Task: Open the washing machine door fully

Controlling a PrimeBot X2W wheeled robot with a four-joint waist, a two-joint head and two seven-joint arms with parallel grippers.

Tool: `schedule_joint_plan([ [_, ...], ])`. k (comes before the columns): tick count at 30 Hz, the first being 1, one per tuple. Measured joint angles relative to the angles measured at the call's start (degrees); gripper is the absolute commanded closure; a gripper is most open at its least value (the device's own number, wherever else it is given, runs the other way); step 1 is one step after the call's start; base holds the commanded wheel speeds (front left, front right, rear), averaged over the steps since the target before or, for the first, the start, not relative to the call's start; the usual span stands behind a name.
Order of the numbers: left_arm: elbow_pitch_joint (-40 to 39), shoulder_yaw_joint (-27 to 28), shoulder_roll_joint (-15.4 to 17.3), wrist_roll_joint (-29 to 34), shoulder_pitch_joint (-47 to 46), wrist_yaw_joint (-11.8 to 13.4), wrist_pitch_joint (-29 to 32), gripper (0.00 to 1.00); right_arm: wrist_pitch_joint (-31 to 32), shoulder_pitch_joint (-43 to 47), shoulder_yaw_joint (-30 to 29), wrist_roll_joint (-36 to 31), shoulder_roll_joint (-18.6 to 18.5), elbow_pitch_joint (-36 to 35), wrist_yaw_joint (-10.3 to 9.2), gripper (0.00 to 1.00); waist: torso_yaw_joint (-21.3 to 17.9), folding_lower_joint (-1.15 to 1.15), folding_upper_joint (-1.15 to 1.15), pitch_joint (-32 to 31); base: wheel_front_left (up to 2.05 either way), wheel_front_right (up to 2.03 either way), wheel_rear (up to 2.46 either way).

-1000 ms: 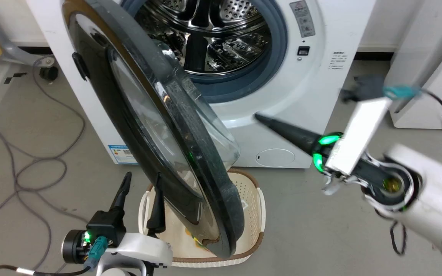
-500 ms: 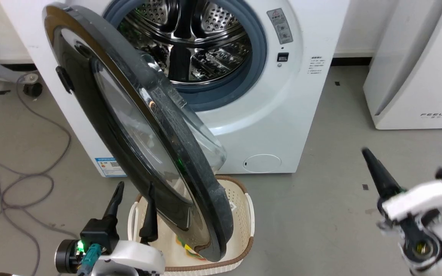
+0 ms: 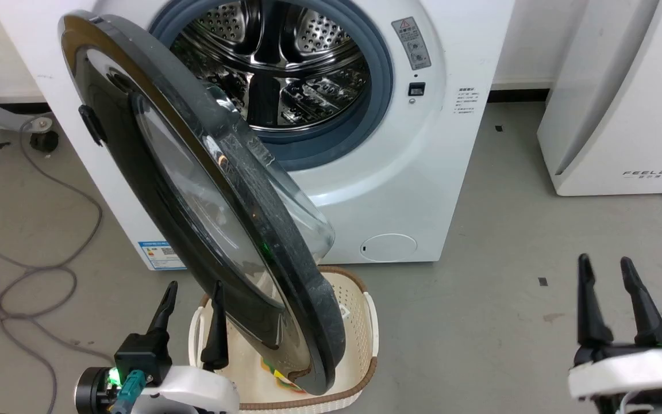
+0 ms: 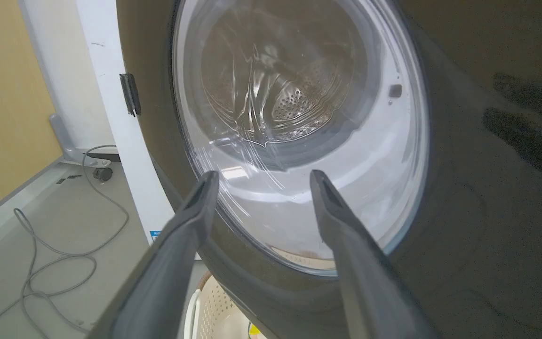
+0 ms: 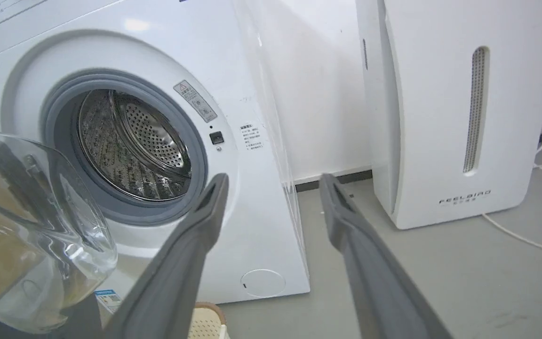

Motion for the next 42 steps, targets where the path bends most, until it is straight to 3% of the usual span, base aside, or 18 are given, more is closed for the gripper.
schedule_joint_plan([
  [3,0.08,0.32,0.01,0.0,-0.01,-0.24,0.0,0.0,0.05,3.21,-0.43,-9.75,2.48,-6.38,0.01,0.0,0.1,0.0,0.0,0.31,0.0,0.0,0.0],
  [7,0.03,0.74,0.01,0.02,-0.01,-0.26,0.0,0.0,1.63,6.89,0.93,-16.36,3.01,-11.07,0.01,0.0,0.26,0.0,0.0,0.6,0.0,0.0,0.0],
  [20,0.16,0.86,0.01,0.42,-0.01,-0.4,0.0,0.0,2.53,11.28,2.63,-17.28,3.08,-8.77,0.01,0.0,0.6,0.0,0.0,0.3,0.0,0.0,0.0],
  [21,0.27,0.81,0.01,0.42,-0.01,-0.41,0.0,0.03,2.53,11.29,2.61,-17.26,3.08,-8.6,0.01,0.0,0.58,0.0,0.0,0.26,0.0,0.0,0.0],
  [22,0.36,0.8,0.01,0.41,-0.01,-0.42,0.0,0.47,2.5,11.29,2.66,-17.22,3.08,-8.46,0.01,0.0,0.55,0.0,0.0,0.21,0.0,0.0,0.0],
  [23,0.47,0.7,0.01,0.24,-0.01,-0.89,0.0,1.0,2.45,11.28,2.81,-17.08,3.08,-8.13,0.01,0.0,0.47,0.0,0.0,0.15,0.0,0.0,0.0],
  [34,-1.01,0.51,0.0,-1.12,-0.02,-0.91,0.0,1.0,2.07,11.27,3.19,-16.69,3.08,-6.86,0.01,0.0,0.46,0.0,0.0,-0.26,0.0,0.0,0.0],
  [42,-14.43,1.8,0.01,-2.1,-2.74,-0.18,-0.01,1.0,2.05,11.26,2.82,-16.67,3.09,-6.33,0.01,0.0,0.92,0.0,0.0,-0.95,0.0,0.0,0.0],
])
